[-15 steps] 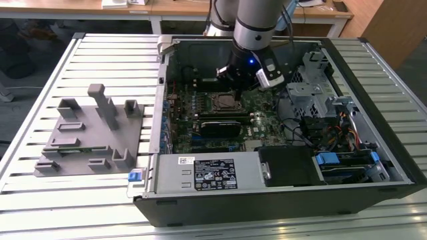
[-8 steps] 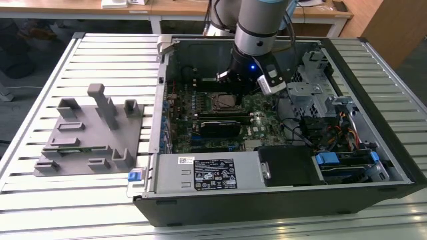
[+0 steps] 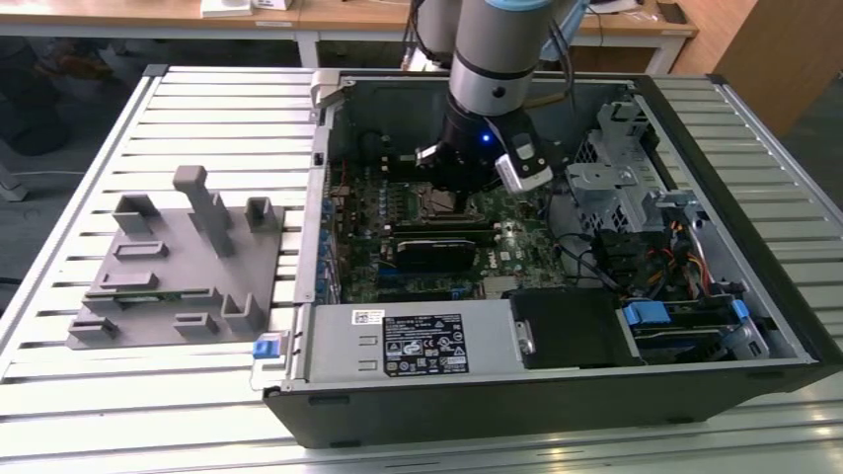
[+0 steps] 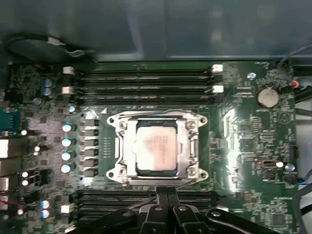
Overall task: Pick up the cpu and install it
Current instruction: 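Install the second cpu locking lever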
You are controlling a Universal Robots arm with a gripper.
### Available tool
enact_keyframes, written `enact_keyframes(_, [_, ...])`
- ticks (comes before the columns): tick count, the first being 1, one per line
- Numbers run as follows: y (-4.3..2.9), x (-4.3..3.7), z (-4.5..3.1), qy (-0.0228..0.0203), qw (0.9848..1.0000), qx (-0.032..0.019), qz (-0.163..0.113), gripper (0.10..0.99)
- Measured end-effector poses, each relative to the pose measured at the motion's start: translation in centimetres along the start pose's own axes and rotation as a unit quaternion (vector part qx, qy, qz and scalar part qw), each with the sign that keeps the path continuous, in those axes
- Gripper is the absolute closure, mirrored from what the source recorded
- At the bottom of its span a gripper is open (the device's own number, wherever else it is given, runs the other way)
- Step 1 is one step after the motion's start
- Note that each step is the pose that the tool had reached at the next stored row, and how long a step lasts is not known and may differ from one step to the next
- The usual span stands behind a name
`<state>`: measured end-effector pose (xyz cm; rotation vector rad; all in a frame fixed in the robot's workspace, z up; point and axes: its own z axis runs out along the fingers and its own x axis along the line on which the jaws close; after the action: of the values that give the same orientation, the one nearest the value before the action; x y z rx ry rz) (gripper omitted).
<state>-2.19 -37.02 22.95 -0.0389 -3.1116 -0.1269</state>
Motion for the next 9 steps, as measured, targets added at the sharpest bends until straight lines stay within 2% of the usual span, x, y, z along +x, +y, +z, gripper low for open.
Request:
enact_keyframes(5, [-0.2, 0.63, 0.0, 0.0, 1.0, -0.0014, 0.0, 0.98])
enact_keyframes(9, [-0.29, 1.81, 0.06, -0.0002, 1.0, -0.0017, 0.0, 0.98])
